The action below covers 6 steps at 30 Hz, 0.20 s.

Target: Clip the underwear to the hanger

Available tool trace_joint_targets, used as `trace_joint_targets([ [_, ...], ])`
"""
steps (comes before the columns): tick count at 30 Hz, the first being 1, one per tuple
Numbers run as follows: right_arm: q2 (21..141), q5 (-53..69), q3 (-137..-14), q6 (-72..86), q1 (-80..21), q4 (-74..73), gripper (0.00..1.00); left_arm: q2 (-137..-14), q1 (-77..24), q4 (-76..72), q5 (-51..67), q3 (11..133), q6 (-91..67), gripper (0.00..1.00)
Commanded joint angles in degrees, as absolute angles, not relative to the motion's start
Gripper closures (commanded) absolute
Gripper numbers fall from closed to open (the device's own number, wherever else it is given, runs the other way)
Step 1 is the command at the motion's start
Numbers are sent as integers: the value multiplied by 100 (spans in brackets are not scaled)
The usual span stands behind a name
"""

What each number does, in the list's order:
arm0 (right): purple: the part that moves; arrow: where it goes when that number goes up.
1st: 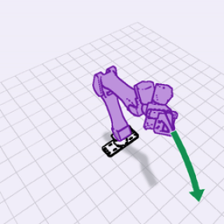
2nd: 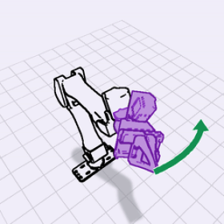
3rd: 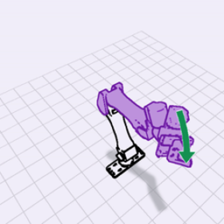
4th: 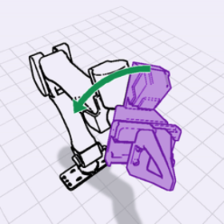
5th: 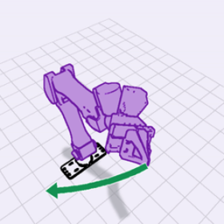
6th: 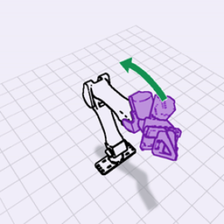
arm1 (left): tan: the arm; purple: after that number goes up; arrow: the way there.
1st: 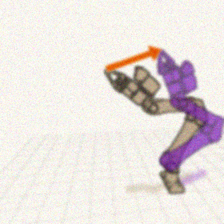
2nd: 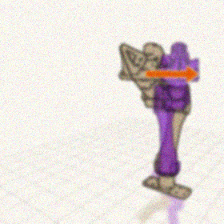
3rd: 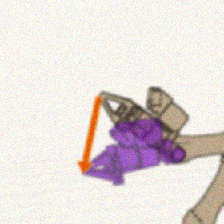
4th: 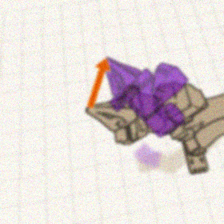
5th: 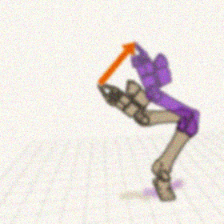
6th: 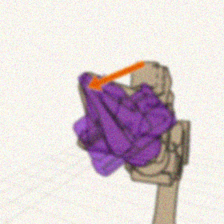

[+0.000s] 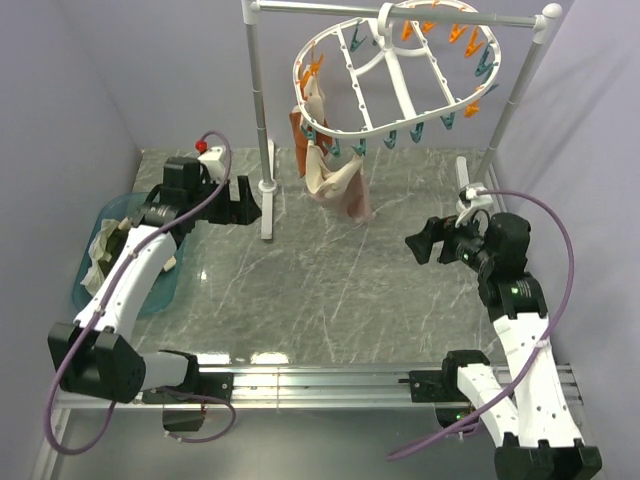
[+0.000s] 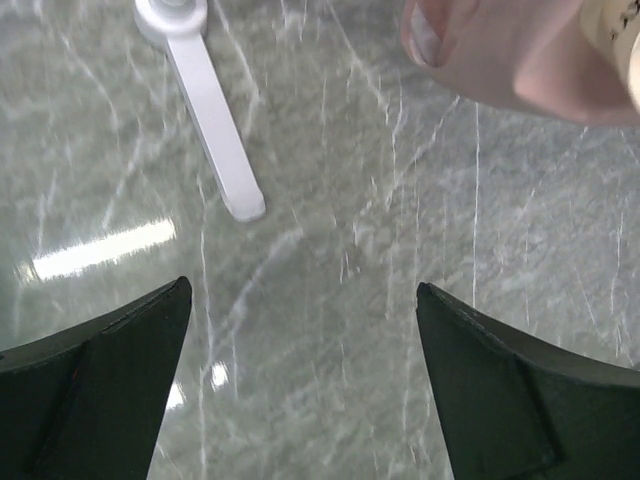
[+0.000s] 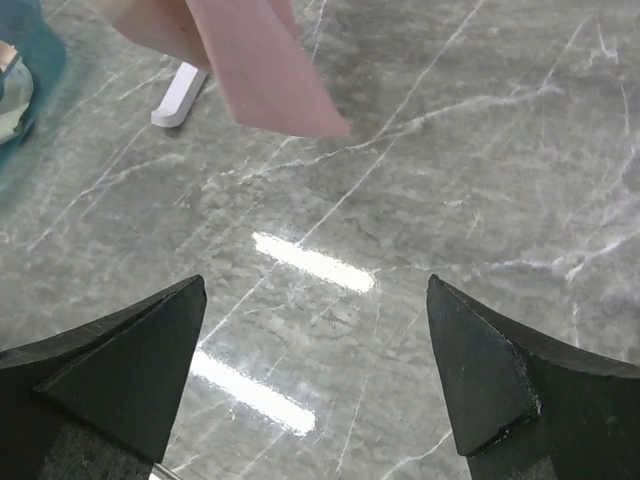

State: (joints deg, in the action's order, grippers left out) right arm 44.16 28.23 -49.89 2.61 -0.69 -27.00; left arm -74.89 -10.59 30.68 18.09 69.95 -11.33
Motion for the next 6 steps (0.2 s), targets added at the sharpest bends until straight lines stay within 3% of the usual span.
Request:
trace_joint_targets([
  [1, 4026, 2681, -4712, 290, -35, -2470, 2, -6804, -1081, 2734, 1662, 6742, -1406, 0],
  [6, 3718, 2716, -4509, 387, -26, -2373, 2, -6469, -1072, 2689, 1424, 6451, -1249, 1],
])
